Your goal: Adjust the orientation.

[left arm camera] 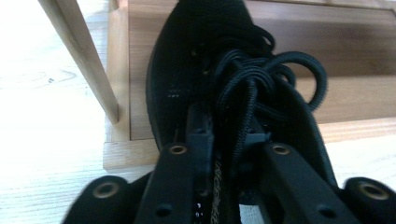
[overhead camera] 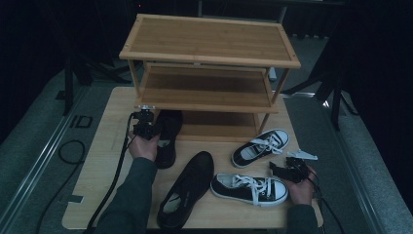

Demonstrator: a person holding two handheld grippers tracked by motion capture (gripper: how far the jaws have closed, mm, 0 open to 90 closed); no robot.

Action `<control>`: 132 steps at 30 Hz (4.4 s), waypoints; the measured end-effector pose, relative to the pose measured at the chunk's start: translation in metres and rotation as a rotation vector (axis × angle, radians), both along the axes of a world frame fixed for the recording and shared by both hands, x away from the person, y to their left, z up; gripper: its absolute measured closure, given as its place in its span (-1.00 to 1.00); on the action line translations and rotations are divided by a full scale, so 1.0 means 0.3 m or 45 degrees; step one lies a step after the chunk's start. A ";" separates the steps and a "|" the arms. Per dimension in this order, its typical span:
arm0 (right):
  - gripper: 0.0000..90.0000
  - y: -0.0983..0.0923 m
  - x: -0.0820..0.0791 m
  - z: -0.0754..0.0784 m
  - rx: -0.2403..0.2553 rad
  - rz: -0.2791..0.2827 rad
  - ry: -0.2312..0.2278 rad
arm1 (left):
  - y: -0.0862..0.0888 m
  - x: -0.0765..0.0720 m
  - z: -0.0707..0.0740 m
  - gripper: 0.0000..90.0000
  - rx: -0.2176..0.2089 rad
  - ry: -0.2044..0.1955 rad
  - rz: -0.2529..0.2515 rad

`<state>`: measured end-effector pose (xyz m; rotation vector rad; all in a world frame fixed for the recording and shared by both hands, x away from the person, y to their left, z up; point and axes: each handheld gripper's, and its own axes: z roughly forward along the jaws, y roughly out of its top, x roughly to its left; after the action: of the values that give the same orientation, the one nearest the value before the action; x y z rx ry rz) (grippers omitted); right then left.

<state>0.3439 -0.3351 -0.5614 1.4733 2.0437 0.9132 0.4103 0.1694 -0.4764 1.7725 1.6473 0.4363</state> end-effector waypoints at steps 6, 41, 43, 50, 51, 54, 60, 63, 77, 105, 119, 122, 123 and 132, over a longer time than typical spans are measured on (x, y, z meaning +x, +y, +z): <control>-0.50 0.000 0.000 0.000 -0.001 -0.001 0.000 | 0.024 -0.039 0.053 0.47 -0.025 -0.038 -0.103; -0.50 0.003 0.000 -0.001 -0.015 0.001 -0.002 | 0.022 -0.368 -0.015 0.99 0.132 0.043 -0.524; -0.50 0.003 0.000 0.000 -0.015 0.001 -0.001 | 0.011 -0.364 -0.036 0.99 0.140 0.063 -0.536; -0.50 0.003 0.000 -0.001 -0.014 0.001 -0.002 | -0.015 -0.356 -0.096 0.99 0.178 0.122 -0.555; -0.50 0.003 0.000 -0.001 -0.014 0.001 -0.002 | -0.016 -0.355 -0.103 0.99 0.184 0.132 -0.557; -0.50 0.003 0.000 -0.001 -0.014 0.001 -0.002 | -0.021 -0.354 -0.125 0.99 0.200 0.157 -0.557; -0.50 0.003 0.000 0.000 -0.016 0.002 -0.001 | -0.015 -0.344 -0.150 0.99 0.196 0.183 -0.547; -0.50 0.003 0.000 -0.001 -0.016 0.002 -0.002 | -0.007 -0.333 -0.146 0.99 0.169 0.189 -0.540; -0.50 0.003 0.000 -0.001 -0.015 0.001 -0.001 | -0.008 -0.262 -0.067 0.99 0.163 0.098 -0.467; -0.50 0.004 0.000 0.000 -0.015 0.001 -0.002 | -0.048 -0.220 -0.161 0.99 0.220 0.247 -0.505; -0.50 0.003 0.000 0.000 -0.015 0.001 -0.002 | -0.040 -0.119 -0.149 0.99 0.206 0.233 -0.415; -0.50 0.003 0.000 0.000 -0.015 0.001 -0.002 | -0.043 -0.101 -0.147 0.99 0.216 0.230 -0.422; -0.50 0.003 0.000 0.000 -0.015 0.001 -0.002 | -0.044 -0.096 -0.146 0.99 0.214 0.227 -0.418; -0.50 0.004 0.000 0.000 -0.015 0.001 -0.001 | -0.044 -0.064 -0.136 0.99 0.230 0.214 -0.395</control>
<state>0.3438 -0.3340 -0.5615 1.4658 2.0453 0.9001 0.3912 0.1560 -0.5172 2.2087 1.4426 0.3074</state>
